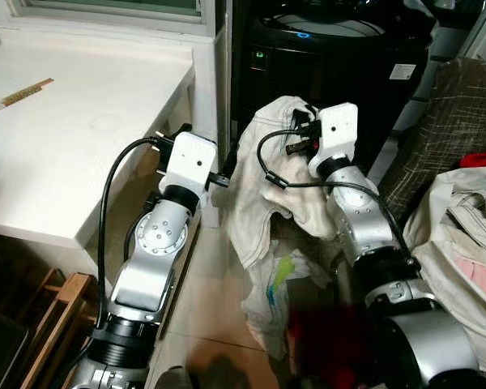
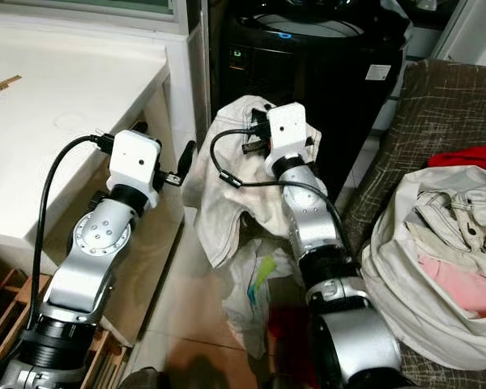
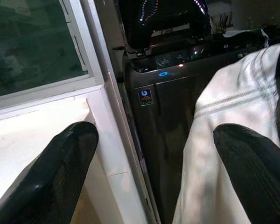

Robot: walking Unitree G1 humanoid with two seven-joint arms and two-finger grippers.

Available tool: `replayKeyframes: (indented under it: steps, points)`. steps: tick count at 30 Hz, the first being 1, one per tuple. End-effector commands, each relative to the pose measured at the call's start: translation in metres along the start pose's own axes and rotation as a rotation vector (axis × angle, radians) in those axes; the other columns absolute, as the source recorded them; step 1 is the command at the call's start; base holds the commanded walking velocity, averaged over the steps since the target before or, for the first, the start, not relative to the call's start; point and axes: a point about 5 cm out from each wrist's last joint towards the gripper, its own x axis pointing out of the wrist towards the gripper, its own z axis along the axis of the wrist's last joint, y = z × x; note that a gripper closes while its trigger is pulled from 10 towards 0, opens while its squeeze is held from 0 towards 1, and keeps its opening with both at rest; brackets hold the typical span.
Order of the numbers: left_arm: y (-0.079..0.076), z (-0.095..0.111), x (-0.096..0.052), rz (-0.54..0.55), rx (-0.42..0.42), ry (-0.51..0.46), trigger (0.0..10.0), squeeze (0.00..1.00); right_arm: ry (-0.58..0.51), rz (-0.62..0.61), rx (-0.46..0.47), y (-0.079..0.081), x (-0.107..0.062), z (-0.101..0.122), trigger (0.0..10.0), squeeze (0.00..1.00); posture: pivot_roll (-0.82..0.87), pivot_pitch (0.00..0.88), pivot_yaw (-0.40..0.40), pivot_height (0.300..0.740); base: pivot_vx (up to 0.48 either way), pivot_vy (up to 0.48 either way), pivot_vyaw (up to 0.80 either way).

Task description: Clothes washing

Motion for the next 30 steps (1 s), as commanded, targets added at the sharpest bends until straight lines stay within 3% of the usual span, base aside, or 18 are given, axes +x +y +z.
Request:
replayKeyframes:
  steps: [1,5,25,30]
  points:
    - [0.0026,0.0020,-0.0003,0.027,-0.019,-0.003,10.0,0.00,-0.055,0.022,-0.015,0.0029,0.0040,0.0130,10.0,0.00,0.01,0.037,-0.036,0.740,0.000,0.000,0.00]
    - [-0.0036,0.0045,-0.0009,0.014,-0.021,-0.013,10.0,0.00,-0.055,0.011,-0.011,-0.0019,0.0050,0.0141,10.0,0.00,0.02,0.036,-0.042,0.740,0.000,0.000,0.00]
    - [0.0037,0.0069,0.0039,0.012,0.004,-0.025,10.0,0.00,-0.049,-0.005,-0.013,0.0022,0.0088,0.0135,10.0,0.00,0.03,0.000,-0.027,0.740,0.000,0.000,0.00]
    - [0.0050,0.0067,0.0080,-0.006,0.007,-0.032,10.0,0.00,-0.047,-0.034,-0.039,-0.0065,0.0101,0.0163,10.0,0.00,0.01,0.000,-0.026,0.740,0.000,0.000,0.00]
